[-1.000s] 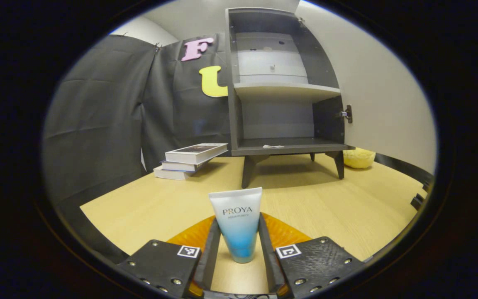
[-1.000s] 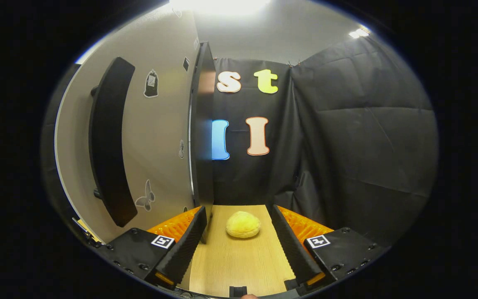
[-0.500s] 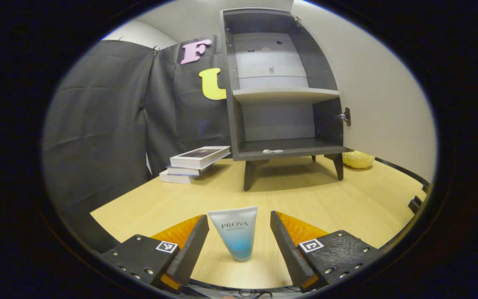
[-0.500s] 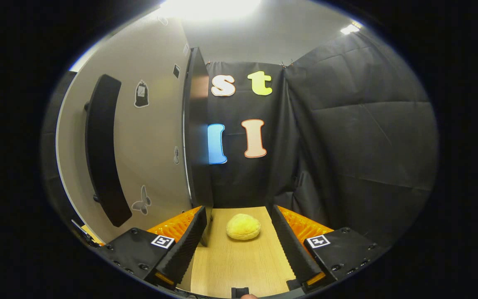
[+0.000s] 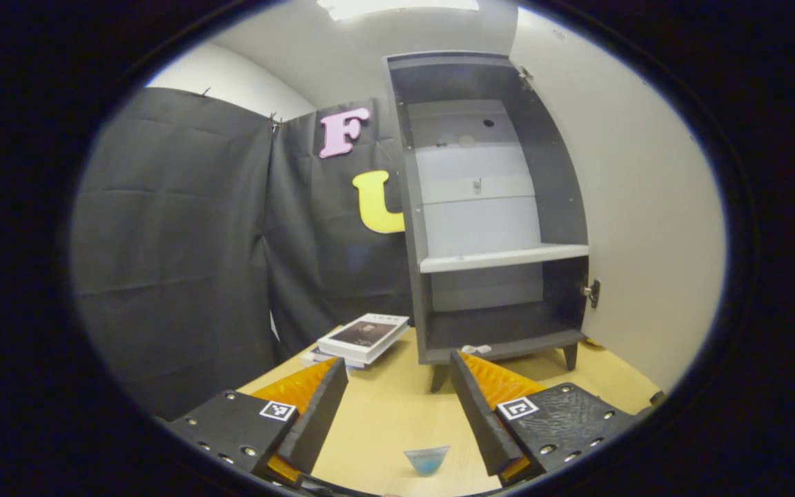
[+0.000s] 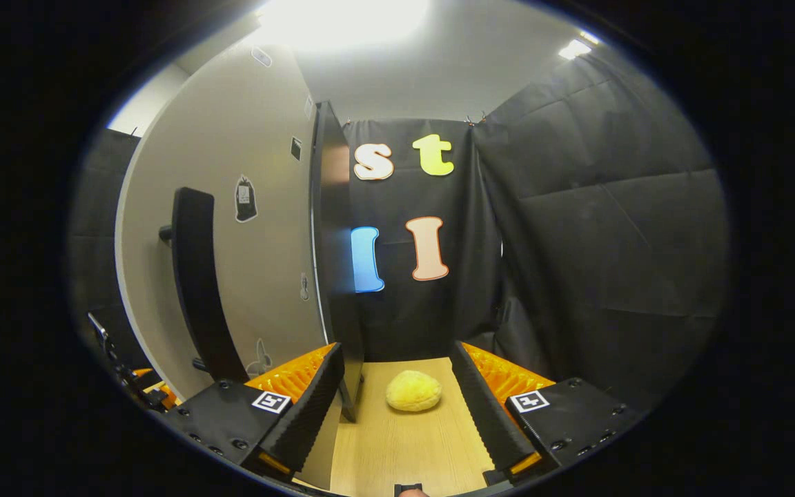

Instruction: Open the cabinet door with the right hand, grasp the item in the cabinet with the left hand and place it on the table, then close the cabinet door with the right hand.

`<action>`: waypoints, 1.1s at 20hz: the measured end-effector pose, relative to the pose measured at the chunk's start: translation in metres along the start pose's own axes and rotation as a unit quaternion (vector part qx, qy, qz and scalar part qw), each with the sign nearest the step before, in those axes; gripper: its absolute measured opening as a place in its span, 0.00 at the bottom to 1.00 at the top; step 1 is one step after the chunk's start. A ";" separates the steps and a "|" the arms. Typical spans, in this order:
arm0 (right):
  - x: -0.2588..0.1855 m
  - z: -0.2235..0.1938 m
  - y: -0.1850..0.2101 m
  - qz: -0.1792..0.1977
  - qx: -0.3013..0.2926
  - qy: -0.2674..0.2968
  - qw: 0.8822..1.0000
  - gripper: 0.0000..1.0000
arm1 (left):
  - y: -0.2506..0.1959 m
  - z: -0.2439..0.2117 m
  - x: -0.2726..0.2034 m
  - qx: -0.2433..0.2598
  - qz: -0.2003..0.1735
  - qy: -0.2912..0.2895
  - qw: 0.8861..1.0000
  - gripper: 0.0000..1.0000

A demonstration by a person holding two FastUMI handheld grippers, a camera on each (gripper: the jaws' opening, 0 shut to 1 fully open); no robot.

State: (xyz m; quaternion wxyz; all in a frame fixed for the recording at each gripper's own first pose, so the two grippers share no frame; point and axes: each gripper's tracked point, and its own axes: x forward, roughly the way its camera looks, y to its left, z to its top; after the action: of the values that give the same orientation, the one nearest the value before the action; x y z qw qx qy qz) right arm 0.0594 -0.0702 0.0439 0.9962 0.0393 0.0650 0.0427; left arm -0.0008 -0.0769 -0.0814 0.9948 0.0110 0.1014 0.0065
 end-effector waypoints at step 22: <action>-0.060 0.029 0.106 -0.060 -0.076 -0.033 0.995 0.94 | 0.140 0.040 -0.009 -0.035 -0.041 -0.066 0.996 0.90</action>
State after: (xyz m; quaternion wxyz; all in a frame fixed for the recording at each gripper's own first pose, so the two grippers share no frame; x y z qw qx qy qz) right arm -0.0048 0.0272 0.0888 0.9987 -0.0394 0.0311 -0.0132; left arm -0.0029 0.0621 -0.0373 0.9985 -0.0279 0.0354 -0.0316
